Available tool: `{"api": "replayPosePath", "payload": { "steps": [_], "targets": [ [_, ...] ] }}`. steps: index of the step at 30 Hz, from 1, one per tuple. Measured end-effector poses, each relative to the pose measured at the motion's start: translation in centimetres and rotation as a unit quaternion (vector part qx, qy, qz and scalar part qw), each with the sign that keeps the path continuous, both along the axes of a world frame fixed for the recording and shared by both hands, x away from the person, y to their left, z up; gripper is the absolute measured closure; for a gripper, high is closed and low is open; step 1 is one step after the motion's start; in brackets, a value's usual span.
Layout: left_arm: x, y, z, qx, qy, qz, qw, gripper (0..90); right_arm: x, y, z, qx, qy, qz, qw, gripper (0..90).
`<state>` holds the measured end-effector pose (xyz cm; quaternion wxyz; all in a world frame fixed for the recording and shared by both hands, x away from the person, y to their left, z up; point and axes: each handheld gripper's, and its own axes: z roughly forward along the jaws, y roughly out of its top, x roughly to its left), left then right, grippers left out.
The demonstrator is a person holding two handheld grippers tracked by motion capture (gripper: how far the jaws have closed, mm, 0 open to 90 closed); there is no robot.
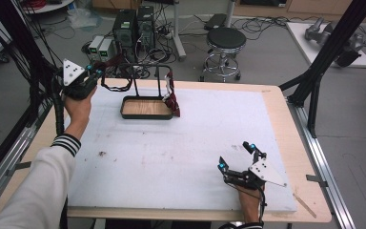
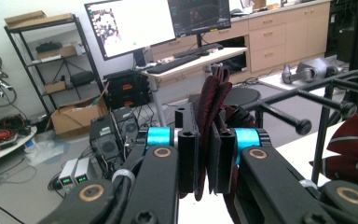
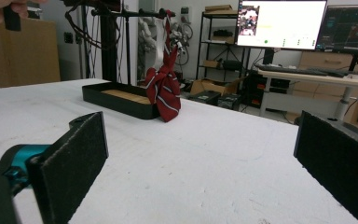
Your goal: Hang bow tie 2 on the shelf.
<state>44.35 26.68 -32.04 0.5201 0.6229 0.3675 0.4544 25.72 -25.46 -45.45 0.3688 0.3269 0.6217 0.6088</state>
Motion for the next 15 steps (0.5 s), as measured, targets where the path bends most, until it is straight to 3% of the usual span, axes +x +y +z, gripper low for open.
{"api": "replayPosePath", "payload": {
  "steps": [8, 15],
  "targets": [
    [0.0, 0.2, -1.3, -0.006, 0.012, 0.006, 0.9999, 84.1, 0.0, -0.1, 0.0, 0.004, 0.000, -0.001, 1.0000, 2.0],
    [0.1, 0.7, -2.6, -0.003, 0.035, 0.019, 0.9992, 84.0, -0.1, -0.1, -0.1, 0.005, 0.000, -0.002, 1.0000, 2.0]
  ]
}}
